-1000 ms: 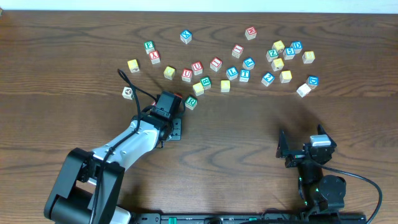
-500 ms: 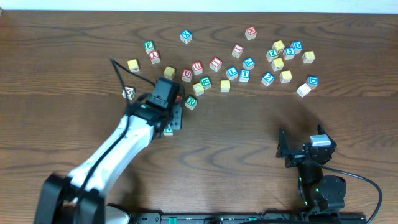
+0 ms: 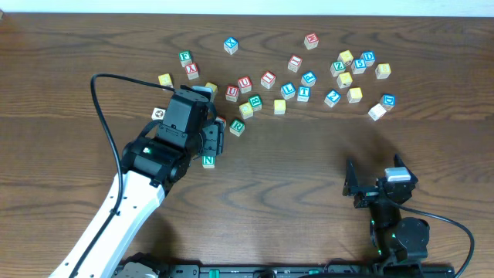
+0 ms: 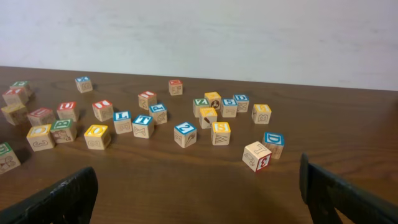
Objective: Spell out NEURIPS
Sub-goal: 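Lower the N block onto the table and open the left gripper, then move the left gripper over the red E block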
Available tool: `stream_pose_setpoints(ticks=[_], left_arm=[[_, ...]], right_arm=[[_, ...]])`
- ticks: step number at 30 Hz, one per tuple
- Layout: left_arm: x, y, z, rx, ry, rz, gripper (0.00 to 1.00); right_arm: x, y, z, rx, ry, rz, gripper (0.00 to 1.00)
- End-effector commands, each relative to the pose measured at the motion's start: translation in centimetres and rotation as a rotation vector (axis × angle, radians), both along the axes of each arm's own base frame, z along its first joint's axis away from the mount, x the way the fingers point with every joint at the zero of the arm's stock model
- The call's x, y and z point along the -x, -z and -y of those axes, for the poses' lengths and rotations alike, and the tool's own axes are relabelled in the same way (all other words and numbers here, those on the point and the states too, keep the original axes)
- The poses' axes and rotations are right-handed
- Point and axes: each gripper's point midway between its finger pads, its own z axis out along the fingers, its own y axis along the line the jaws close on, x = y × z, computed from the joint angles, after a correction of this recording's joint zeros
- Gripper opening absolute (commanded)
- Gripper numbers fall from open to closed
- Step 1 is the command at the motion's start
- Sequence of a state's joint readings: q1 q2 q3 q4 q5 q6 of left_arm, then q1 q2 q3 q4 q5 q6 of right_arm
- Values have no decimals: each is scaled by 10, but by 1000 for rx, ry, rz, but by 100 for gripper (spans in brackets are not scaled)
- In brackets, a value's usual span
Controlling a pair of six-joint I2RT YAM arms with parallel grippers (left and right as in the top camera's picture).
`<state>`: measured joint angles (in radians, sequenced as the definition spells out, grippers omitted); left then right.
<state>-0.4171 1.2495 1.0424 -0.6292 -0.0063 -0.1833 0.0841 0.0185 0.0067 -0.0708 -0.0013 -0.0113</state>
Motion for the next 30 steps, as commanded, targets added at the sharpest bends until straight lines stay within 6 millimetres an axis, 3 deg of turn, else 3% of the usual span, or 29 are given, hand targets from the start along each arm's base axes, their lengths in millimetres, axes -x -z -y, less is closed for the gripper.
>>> stream_pose_setpoints(ticks=[1,10,19,26,30], left_arm=[[-2,-10,1,1,9,23,74],[-2,-10,1,0,9,23,90],[-2,-10,1,-13,27,27,95],[-2,-4,0,-255,347,82,98],[-7,6,-4,-330,429,75,98]], right_arm=[[0,1,1,-7,4,-2,99],[0,1,1,-7,4,-2,99],[0,1,1,-7,4,-2,99],[0,1,1,-7,4,-2,99],[0,1,1,-7,4,-2,99]])
